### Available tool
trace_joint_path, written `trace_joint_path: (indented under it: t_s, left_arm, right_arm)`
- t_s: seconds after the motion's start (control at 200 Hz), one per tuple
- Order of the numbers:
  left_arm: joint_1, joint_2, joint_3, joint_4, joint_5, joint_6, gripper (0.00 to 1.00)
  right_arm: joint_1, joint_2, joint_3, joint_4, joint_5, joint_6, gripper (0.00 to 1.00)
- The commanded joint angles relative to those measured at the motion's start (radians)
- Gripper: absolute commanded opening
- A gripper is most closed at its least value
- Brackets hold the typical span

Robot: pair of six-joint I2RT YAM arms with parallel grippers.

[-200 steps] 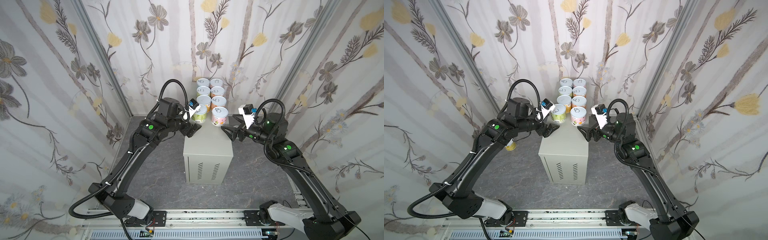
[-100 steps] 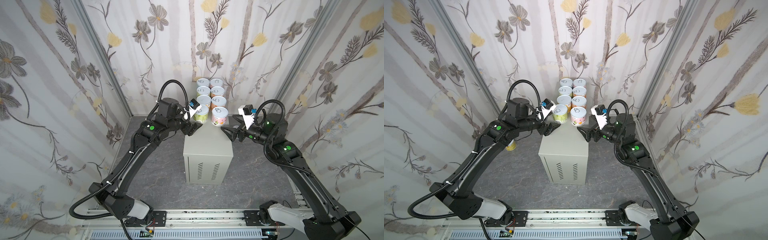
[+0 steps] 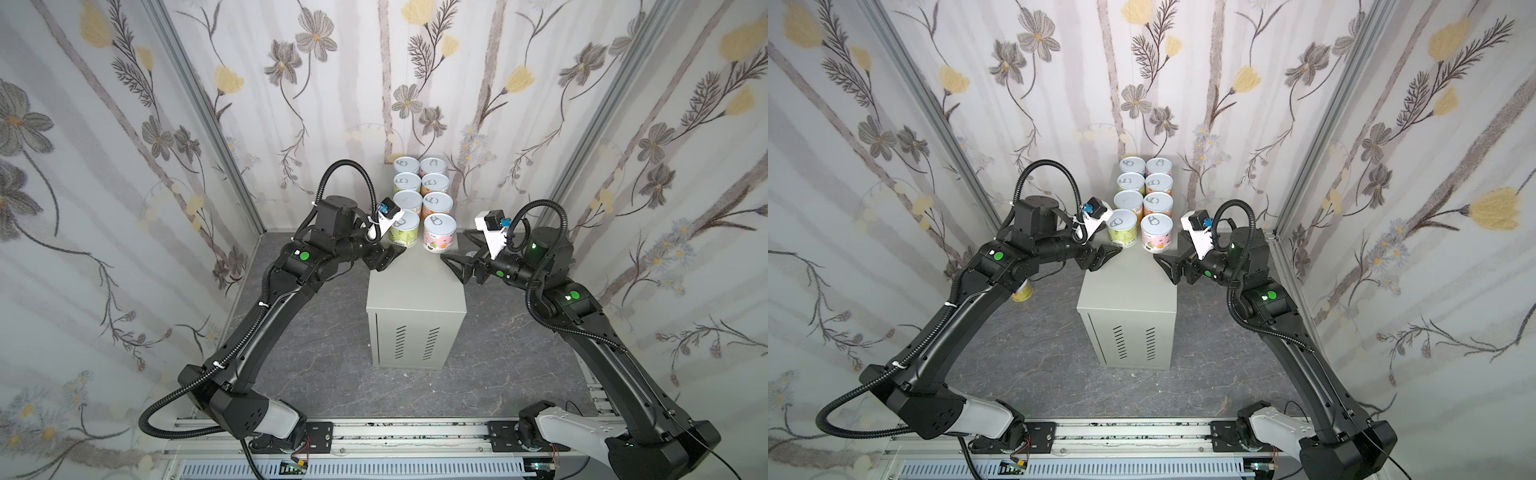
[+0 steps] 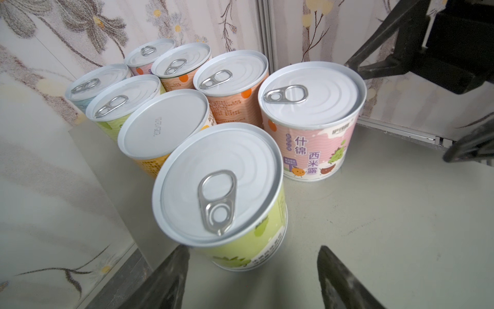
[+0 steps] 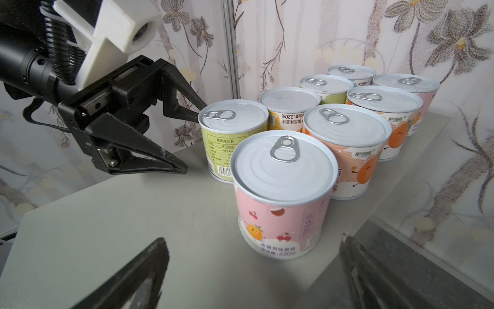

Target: Place and organize the canned foods onto the counter

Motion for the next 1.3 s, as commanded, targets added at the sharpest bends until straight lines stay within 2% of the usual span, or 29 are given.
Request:
trace_joint_path:
  t_s: [0.0, 1.294]
  left_arm:
    - [0.001, -0.003, -0.003, 0.04, 0.019, 0.021, 0.75]
    - [0.0, 0.017, 0.014, 0.022, 0.043, -0.029, 0.74]
  right_arm:
    - [0.0, 0.002, -0.001, 0.042, 0.0, -0.005, 1.0]
    - [0.001, 0.014, -0.023, 0.057, 0.016, -0.011, 1.0]
